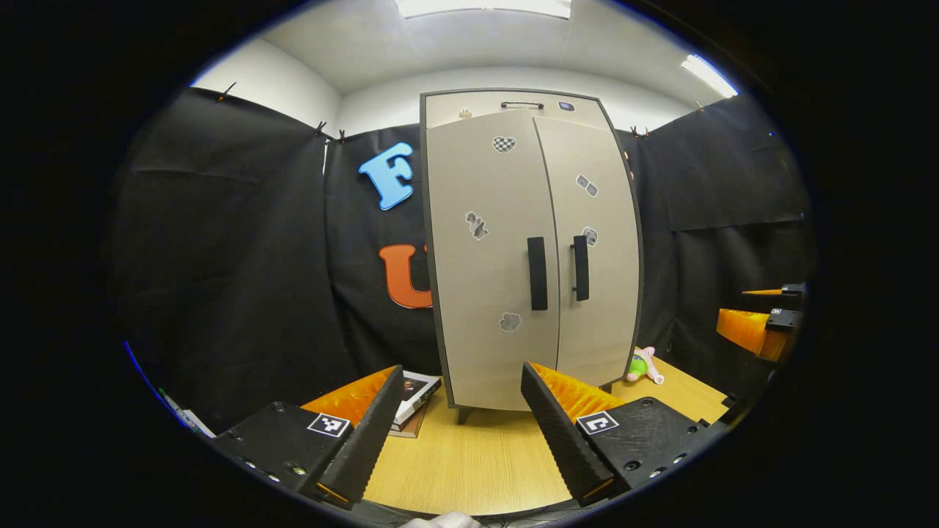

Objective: Grab one shoe with the right hand and put it into the shoe cabinet, grab the other shoe with the left hand and put it into the shoe cabinet; then close the right door with the right hand and the left door with the left hand.

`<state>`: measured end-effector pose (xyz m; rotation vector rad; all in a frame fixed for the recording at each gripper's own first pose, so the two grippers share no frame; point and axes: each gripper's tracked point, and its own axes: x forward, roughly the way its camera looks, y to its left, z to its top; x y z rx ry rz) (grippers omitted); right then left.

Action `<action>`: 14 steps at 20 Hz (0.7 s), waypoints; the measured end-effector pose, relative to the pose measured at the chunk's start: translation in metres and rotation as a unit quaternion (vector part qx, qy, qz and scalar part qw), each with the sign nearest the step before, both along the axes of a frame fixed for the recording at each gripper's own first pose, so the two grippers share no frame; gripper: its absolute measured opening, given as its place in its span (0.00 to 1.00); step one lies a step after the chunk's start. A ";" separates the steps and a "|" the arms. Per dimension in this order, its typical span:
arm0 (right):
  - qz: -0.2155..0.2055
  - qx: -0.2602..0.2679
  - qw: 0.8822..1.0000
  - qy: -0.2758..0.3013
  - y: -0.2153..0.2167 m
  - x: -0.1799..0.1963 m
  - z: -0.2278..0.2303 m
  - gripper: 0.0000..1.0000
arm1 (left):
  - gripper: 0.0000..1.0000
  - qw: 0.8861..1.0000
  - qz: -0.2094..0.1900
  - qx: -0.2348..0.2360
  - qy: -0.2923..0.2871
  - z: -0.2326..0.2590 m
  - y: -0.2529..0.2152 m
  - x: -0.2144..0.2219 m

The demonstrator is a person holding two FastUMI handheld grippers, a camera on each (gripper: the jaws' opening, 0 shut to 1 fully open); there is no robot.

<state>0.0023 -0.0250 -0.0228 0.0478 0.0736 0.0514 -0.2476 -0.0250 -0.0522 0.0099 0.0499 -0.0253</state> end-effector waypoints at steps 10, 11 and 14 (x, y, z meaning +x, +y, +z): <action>-0.007 0.002 1.000 -0.002 -0.003 -0.006 0.000 0.98 | 0.96 1.000 -0.009 0.004 0.000 0.001 -0.006 -0.004; -0.007 0.003 1.000 0.000 -0.004 -0.007 0.000 0.98 | 0.96 1.000 -0.010 0.006 0.000 0.001 -0.007 -0.005; -0.006 0.007 1.000 0.001 -0.004 -0.010 -0.001 0.95 | 0.96 1.000 -0.012 0.007 -0.001 0.002 -0.009 -0.008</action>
